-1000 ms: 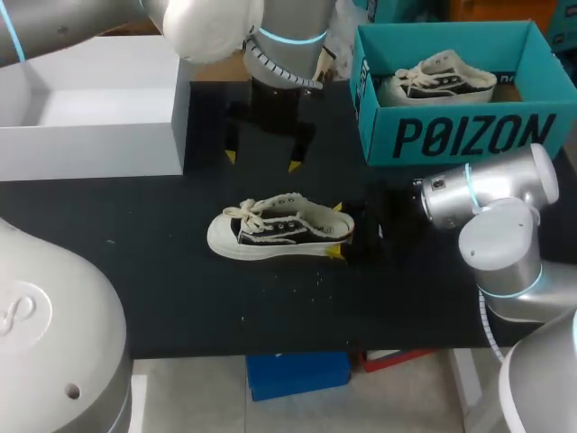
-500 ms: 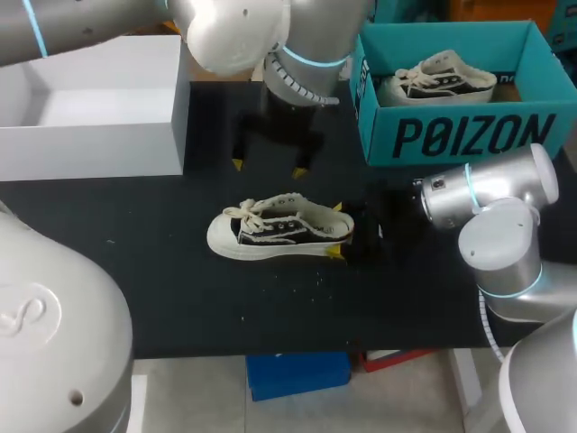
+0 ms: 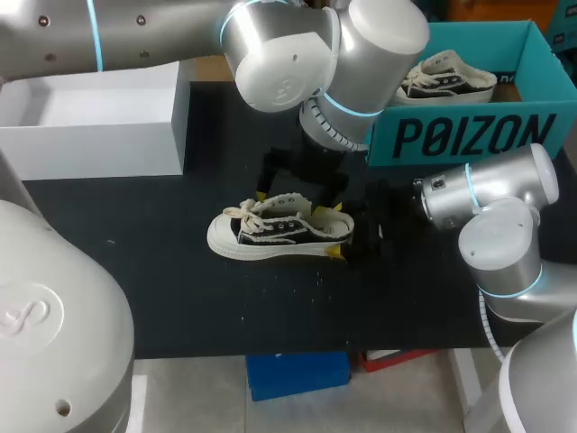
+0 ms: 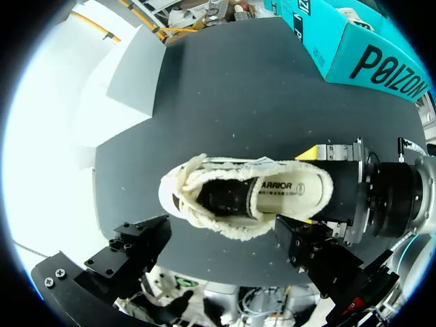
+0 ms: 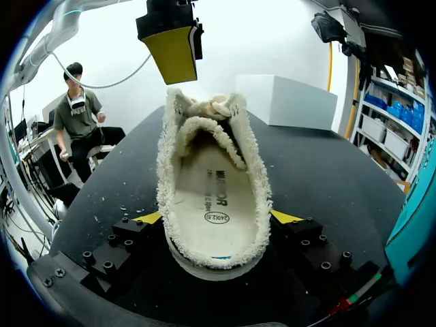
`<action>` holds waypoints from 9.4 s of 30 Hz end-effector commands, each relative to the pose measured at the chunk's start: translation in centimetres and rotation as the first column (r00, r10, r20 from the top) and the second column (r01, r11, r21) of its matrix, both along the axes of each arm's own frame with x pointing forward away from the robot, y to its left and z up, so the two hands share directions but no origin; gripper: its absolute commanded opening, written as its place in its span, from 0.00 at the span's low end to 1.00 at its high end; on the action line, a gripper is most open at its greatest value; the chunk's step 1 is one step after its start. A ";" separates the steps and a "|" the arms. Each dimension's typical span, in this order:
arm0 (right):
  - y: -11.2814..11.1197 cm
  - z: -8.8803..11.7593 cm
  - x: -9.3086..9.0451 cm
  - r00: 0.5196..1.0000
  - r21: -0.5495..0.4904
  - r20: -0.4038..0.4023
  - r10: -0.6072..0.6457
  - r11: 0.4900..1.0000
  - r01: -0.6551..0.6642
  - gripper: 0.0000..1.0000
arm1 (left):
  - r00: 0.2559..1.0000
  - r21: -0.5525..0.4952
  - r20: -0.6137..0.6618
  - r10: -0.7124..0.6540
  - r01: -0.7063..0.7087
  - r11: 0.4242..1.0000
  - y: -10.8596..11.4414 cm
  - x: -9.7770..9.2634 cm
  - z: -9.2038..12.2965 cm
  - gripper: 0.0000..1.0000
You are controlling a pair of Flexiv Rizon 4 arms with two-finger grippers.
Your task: Take the shoe out of the shoebox, open the shoe tongue, remove and reinsert the insole, then place the shoe into the shoebox
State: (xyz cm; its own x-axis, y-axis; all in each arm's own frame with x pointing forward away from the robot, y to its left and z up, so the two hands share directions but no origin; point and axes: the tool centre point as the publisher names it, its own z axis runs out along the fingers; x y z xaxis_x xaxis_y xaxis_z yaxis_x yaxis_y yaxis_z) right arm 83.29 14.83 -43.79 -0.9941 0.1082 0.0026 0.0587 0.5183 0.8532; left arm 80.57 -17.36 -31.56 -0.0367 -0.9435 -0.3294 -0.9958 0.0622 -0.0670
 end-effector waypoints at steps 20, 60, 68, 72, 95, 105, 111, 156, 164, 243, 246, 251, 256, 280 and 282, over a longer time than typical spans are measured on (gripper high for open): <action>0.2 -0.3 0.1 1.000 0.000 -0.001 0.000 1.000 0.000 0.00 | 0.994 0.154 -0.110 -0.025 0.042 0.987 0.2 1.8 -5.0 1.00; 0.2 -0.3 0.1 1.000 0.000 -0.001 0.000 1.000 0.000 0.00 | 0.999 0.194 0.013 -0.039 0.036 0.980 1.9 1.9 -0.8 0.00; 0.2 -0.3 0.1 1.000 0.000 -0.001 0.000 1.000 0.000 0.00 | 0.999 0.190 0.053 -0.013 0.002 0.982 3.6 1.8 0.1 0.00; 0.2 -0.3 0.1 1.000 0.000 -0.001 0.000 1.000 0.000 0.00 | 0.998 0.191 0.063 0.000 -0.012 0.981 4.5 1.4 0.2 0.00; 0.2 -0.3 0.1 1.000 0.000 -0.001 0.000 1.000 0.000 0.00 | 0.993 0.213 0.075 0.090 -0.104 0.972 10.1 -0.8 -1.0 0.00; 0.2 -0.3 0.1 1.000 0.000 -0.001 0.000 1.000 0.000 0.00 | 0.987 0.212 0.065 0.146 -0.157 0.965 12.2 -1.6 -1.6 1.00; 0.2 -0.3 0.1 1.000 0.000 -0.001 0.000 1.000 0.000 0.00 | 0.983 0.204 0.075 0.169 -0.181 0.962 13.2 -1.8 -1.5 1.00; 0.2 -0.3 0.1 1.000 0.000 -0.001 0.000 1.000 0.000 0.00 | 0.454 -0.168 0.104 -0.885 0.885 0.434 8.0 1.4 5.5 0.00; 0.2 -0.3 0.1 1.000 0.000 -0.001 0.000 1.000 0.000 0.00 | 0.127 -0.207 0.097 -0.987 0.973 0.105 2.9 2.7 4.4 0.00; 0.2 -0.3 0.1 1.000 0.000 -0.001 0.000 1.000 0.000 0.00 | -0.138 -0.642 0.115 -0.984 0.745 -0.180 -0.9 2.3 -3.8 0.00; 0.2 -0.3 0.1 1.000 0.000 -0.001 0.000 1.000 0.000 0.00 | -0.137 -0.645 0.106 -0.985 0.745 -0.173 -0.8 1.9 -4.1 0.00; 0.2 -0.3 0.1 1.000 0.000 -0.001 0.000 1.000 0.000 0.00 | -0.126 -0.652 0.088 -0.988 0.743 -0.153 -0.4 1.4 -4.8 0.00; 0.2 -0.3 0.1 1.000 0.000 -0.001 0.000 1.000 0.000 0.00 | -0.117 -0.660 0.087 -0.989 0.737 -0.145 -0.5 0.9 -5.7 0.00; 0.2 -0.3 0.1 1.000 0.000 -0.001 0.000 1.000 0.000 0.00 | -0.080 -0.654 0.044 -0.996 0.751 -0.089 -1.0 -1.9 -9.2 0.00; 0.2 -0.3 0.1 1.000 0.000 -0.001 0.000 1.000 0.000 0.00 | -0.070 -0.651 0.047 -0.996 0.755 -0.084 -0.9 -1.8 -9.2 0.00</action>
State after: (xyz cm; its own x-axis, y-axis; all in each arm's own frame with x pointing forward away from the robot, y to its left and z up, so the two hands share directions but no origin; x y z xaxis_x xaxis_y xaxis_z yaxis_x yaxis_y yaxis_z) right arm 83.20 15.17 -43.84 -0.9943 0.1070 0.0026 0.0580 0.5187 0.8530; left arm 79.16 -18.39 -40.45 -0.9215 0.1213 0.3689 0.0765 0.9881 -0.1336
